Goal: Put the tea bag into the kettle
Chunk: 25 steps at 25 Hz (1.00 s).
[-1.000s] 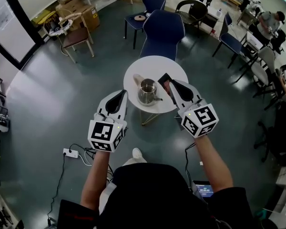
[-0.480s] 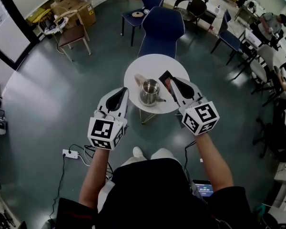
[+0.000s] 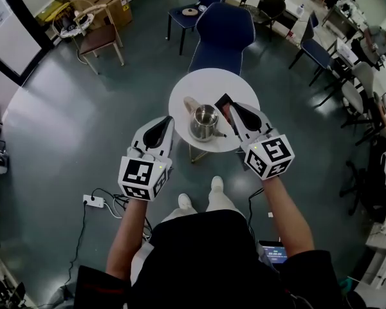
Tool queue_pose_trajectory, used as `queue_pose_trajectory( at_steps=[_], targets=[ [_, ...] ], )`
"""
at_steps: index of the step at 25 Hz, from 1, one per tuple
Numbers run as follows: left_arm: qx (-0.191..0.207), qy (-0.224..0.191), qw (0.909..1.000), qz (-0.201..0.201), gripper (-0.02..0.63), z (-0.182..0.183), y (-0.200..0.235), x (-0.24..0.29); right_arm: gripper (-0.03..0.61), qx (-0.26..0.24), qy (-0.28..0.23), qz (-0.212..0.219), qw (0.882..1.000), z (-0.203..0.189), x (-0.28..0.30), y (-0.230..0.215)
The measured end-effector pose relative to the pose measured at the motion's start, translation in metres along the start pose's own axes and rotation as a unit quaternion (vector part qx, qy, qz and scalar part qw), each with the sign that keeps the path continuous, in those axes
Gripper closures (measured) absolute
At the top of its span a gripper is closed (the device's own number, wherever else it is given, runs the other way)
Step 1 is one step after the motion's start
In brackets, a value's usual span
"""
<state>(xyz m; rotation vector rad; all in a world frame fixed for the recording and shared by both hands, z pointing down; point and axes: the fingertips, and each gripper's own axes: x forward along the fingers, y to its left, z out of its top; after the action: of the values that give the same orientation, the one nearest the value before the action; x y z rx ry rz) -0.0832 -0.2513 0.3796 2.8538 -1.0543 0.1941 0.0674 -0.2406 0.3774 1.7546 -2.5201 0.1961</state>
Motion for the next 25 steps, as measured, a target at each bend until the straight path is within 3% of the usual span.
queue_pose_trajectory(
  at_steps=[11, 25],
  targets=[
    [-0.014, 0.015, 0.9986, 0.049, 0.598, -0.003, 0.011, 0.046, 0.558, 0.0, 0.038, 0.051, 0.998, -0.024, 0.053, -0.049],
    [-0.021, 0.05, 0.99, 0.131, 0.598, -0.027, 0.026, 0.068, 0.558, -0.006, 0.109, 0.125, 0.986, -0.107, 0.12, -0.077]
  ],
)
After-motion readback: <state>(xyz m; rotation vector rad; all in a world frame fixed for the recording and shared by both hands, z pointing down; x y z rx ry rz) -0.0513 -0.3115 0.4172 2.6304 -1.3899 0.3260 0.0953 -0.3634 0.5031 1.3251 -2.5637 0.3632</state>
